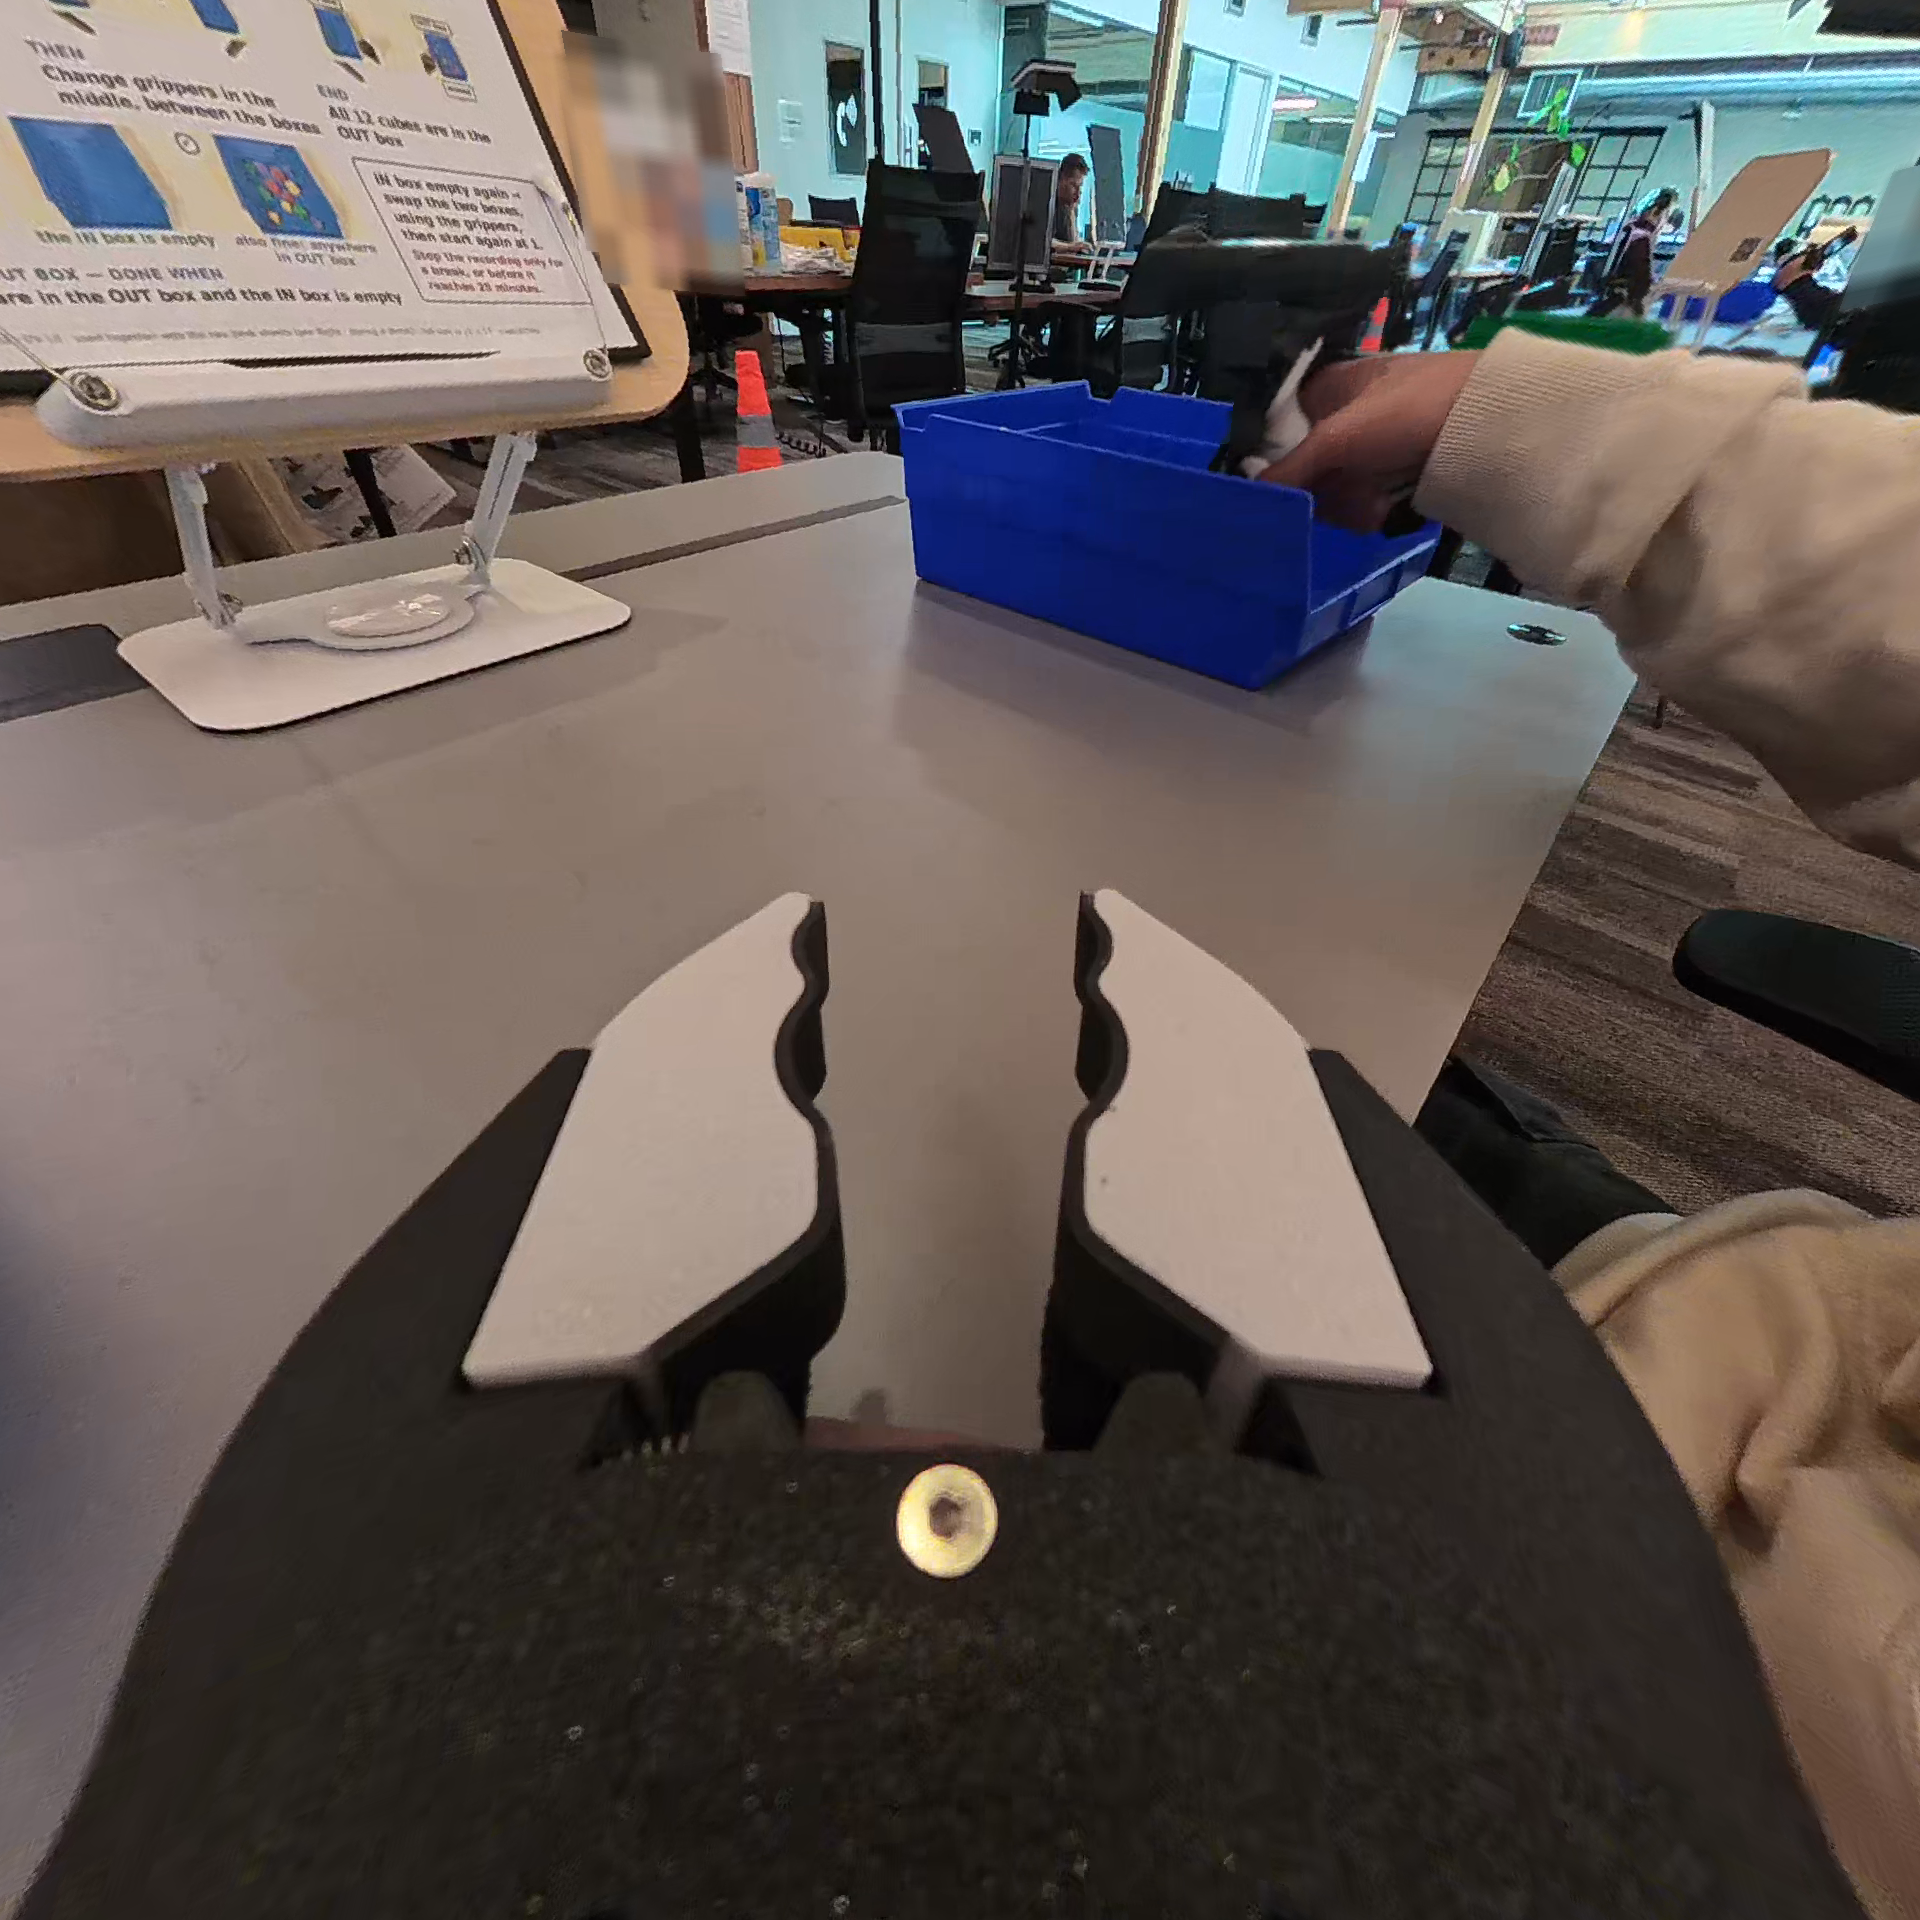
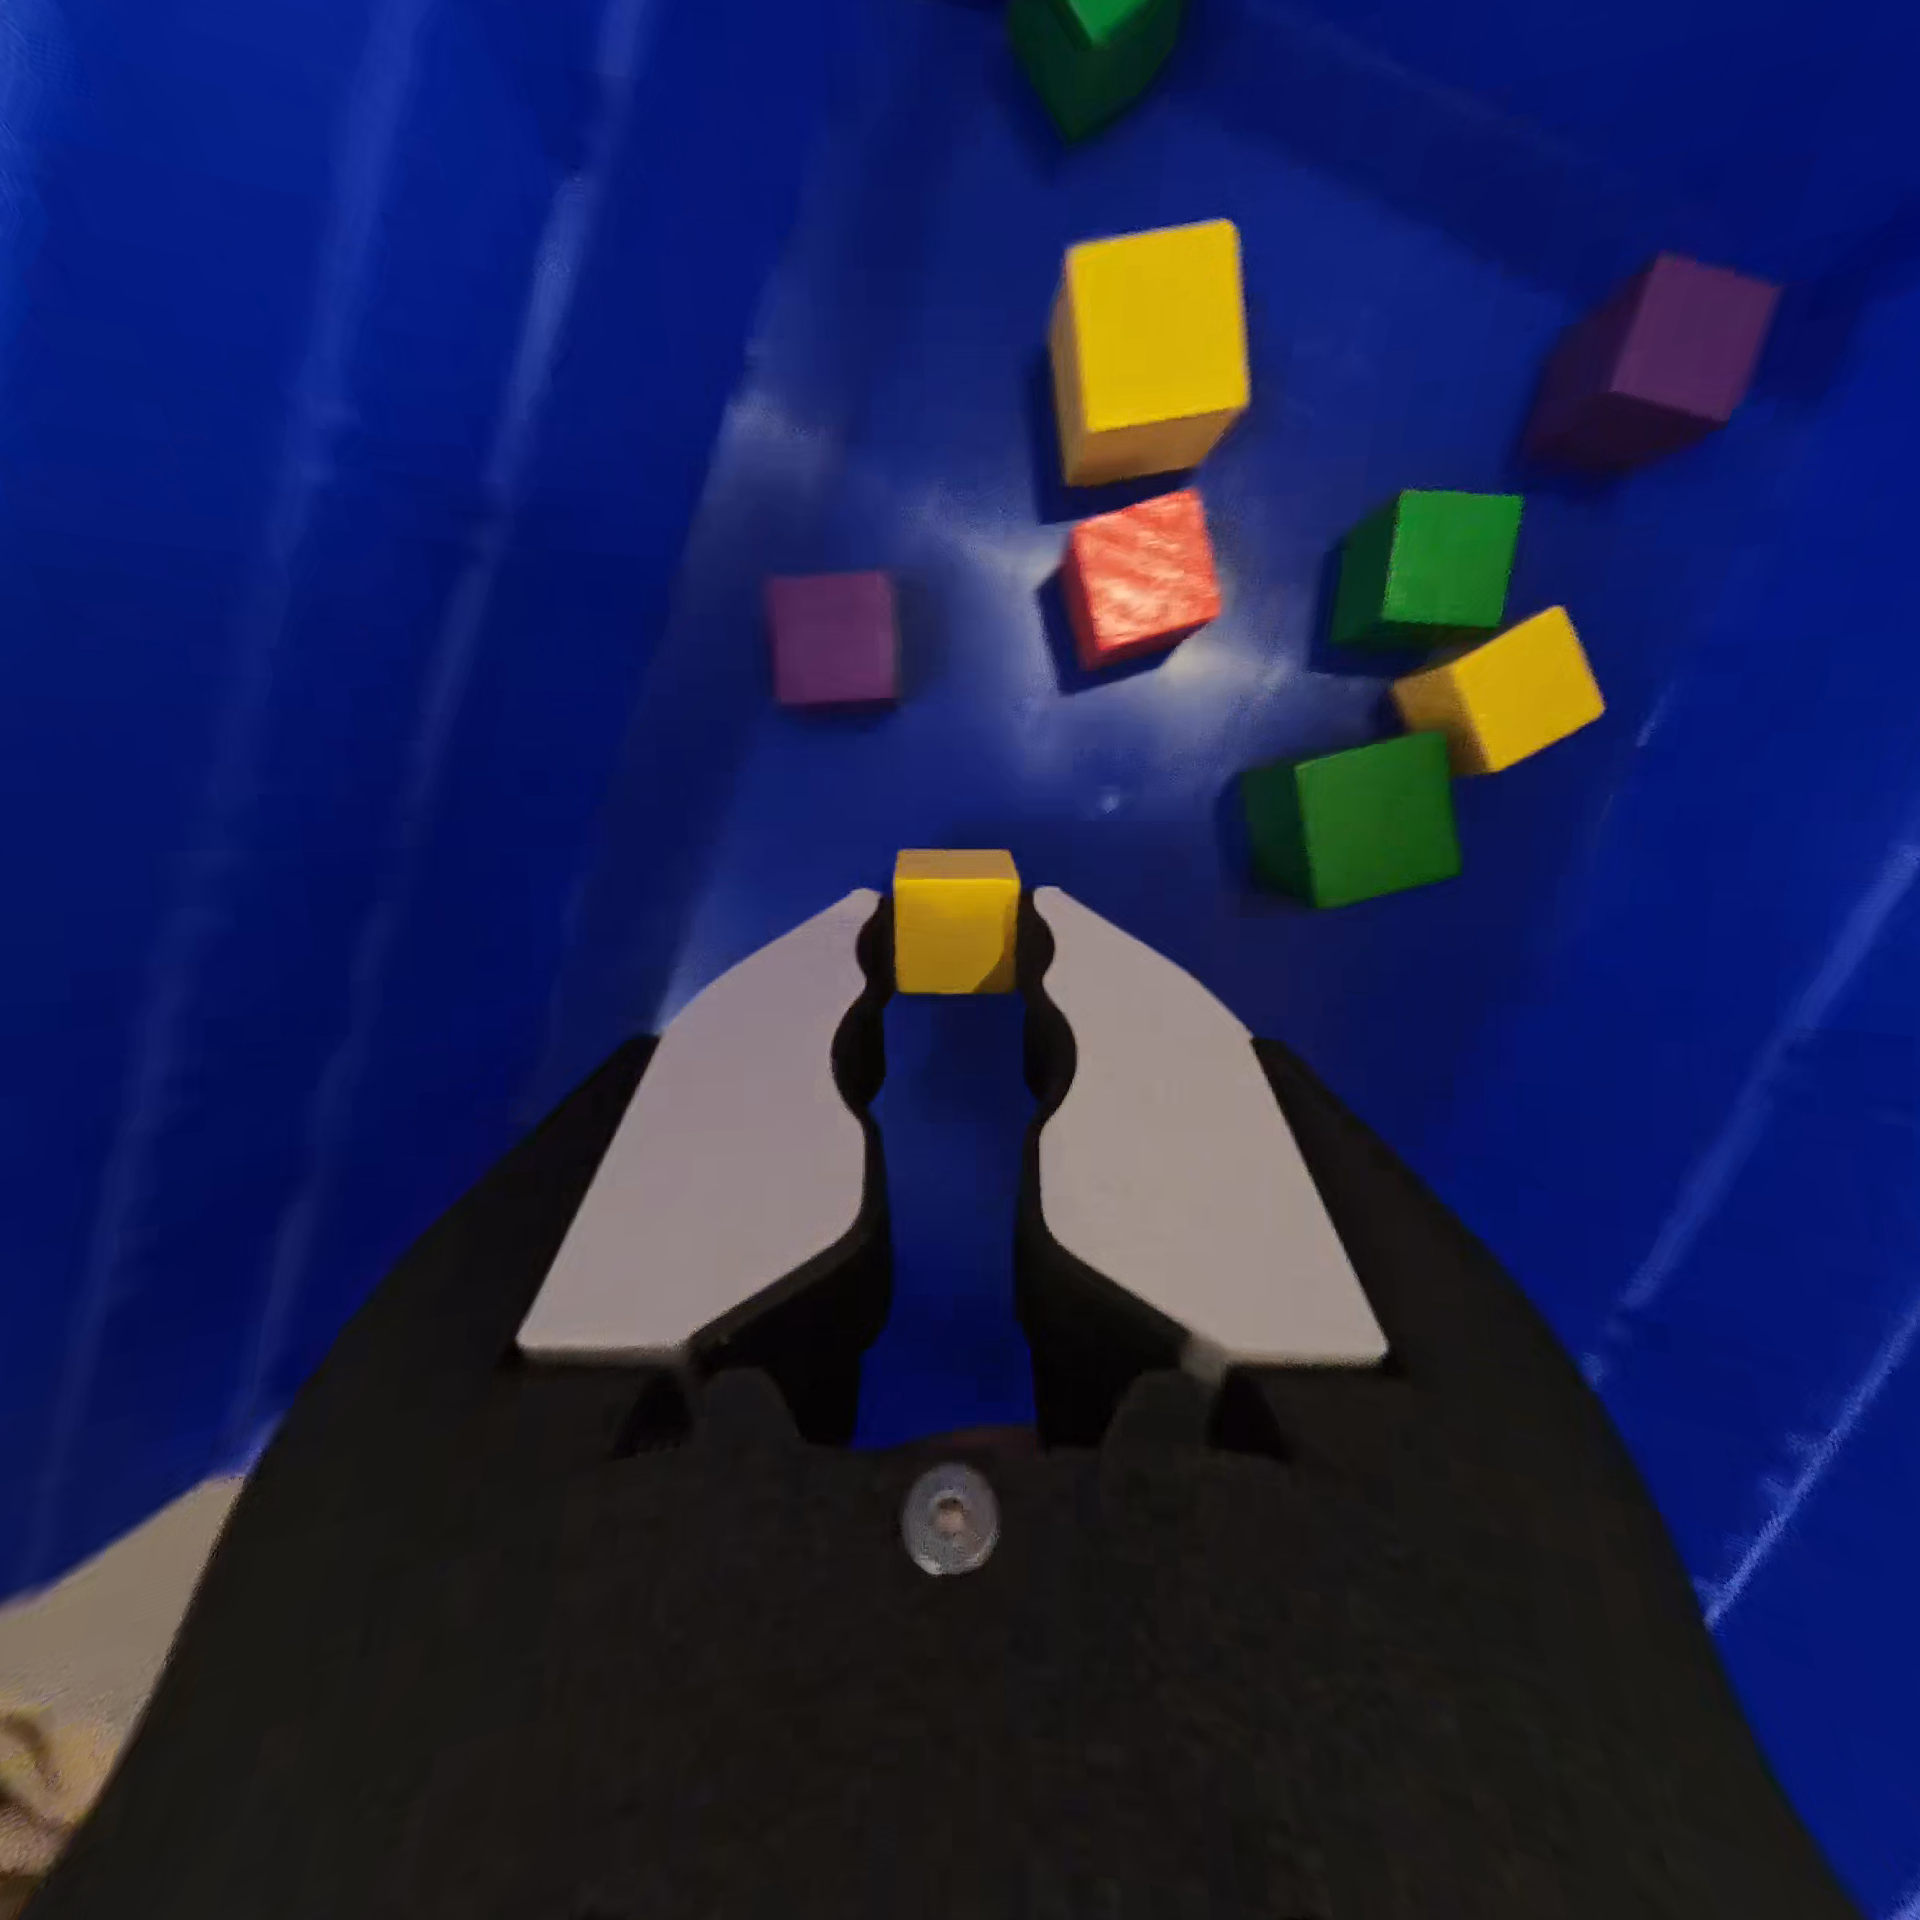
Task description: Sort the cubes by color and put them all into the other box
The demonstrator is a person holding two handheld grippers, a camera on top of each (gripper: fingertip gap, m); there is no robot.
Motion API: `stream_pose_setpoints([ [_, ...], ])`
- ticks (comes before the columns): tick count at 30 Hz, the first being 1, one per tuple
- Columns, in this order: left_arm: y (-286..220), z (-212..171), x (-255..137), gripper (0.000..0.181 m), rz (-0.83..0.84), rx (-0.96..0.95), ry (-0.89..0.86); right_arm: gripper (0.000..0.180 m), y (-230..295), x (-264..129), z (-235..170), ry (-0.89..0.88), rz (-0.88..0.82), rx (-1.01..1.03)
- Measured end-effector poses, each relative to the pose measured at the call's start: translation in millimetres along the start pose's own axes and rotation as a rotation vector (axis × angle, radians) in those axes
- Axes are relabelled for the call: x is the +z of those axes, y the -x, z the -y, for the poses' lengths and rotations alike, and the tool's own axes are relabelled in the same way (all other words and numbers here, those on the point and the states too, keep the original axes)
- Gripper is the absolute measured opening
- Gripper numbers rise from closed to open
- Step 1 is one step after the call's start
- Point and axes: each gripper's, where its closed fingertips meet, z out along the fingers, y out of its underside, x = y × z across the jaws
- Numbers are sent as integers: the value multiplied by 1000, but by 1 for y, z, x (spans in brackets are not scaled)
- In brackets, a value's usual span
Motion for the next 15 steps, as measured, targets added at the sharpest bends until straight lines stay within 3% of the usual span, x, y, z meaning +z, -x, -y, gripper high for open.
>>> stream_pose_setpoints([
  [2,0,-1,-1,45,3,-4,3,24,-13,10,3,21,-61,12],
  [4,1,-2,-2,46,3,-5,5,48,-17,10,7,-14,-67,34],
  [5,2,-3,-3,46,7,-6,8,51,-19,3,9,-48,-76,45],
  [7,4,-3,-4,45,18,-7,6,52,-14,-29,14,-196,-105,59],
  [9,8,-4,-5,46,34,-8,10,50,7,-80,20,-468,-123,69],
  [12,14,-4,-6,45,78,21,17,42,97,-142,10,-905,109,65],
  [15,23,-12,-4,45,140,57,77,39,207,-143,-24,-1046,409,16],
])
